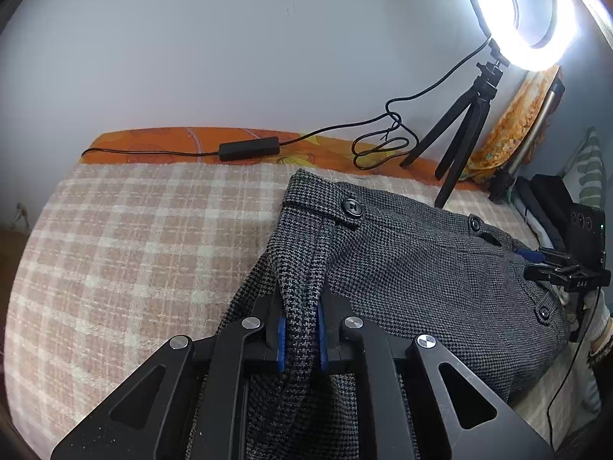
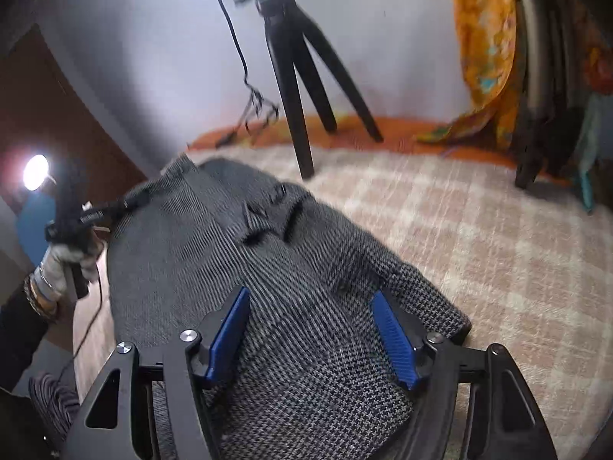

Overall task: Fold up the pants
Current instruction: 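Lift the hem with both grippers and fold it over toward the waistband, then lower the folded hem onto the trousers and open both grippers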

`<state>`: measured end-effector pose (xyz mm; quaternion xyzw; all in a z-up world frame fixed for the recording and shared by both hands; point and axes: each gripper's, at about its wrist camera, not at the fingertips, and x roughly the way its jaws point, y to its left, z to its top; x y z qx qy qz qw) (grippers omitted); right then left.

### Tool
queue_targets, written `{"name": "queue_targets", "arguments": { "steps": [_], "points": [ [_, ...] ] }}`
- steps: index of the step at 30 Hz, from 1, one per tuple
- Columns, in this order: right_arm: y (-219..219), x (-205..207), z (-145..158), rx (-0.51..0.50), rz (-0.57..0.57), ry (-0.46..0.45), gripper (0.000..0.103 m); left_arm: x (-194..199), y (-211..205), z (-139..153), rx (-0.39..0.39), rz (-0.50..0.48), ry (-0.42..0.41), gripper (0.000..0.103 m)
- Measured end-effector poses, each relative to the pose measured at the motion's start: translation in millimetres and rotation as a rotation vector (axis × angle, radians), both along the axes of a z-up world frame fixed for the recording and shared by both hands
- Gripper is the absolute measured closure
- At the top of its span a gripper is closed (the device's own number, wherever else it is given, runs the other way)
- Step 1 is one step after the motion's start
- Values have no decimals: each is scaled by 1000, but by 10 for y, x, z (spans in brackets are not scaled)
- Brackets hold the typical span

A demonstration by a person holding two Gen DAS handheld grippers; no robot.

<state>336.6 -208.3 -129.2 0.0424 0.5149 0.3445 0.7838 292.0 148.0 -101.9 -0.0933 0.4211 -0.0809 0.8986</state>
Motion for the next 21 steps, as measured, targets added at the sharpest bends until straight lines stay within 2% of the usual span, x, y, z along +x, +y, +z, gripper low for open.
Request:
{"name": "queue_targets", "arguments": {
  "steps": [2,3,5,6,8,13,21],
  "points": [
    [15,-52,12,-6,13,0,51,-2,2,-33,2,2,6,93],
    [32,-86,31,-28,13,-5,64,-5,1,-48,0,1,9,93],
    [55,-159,105,-65,12,-22,79,-22,-5,-52,5,3,6,93],
    [87,-203,180,-92,9,-45,94,-38,-10,-37,8,3,-2,93],
    [119,-248,312,-125,6,-83,95,-72,-19,16,17,4,-21,93],
    [199,-346,804,-129,35,-220,96,-116,-39,182,50,-8,-64,93],
    [276,-191,1055,-235,-28,-390,97,41,23,367,36,26,-143,93]
  ]
}}
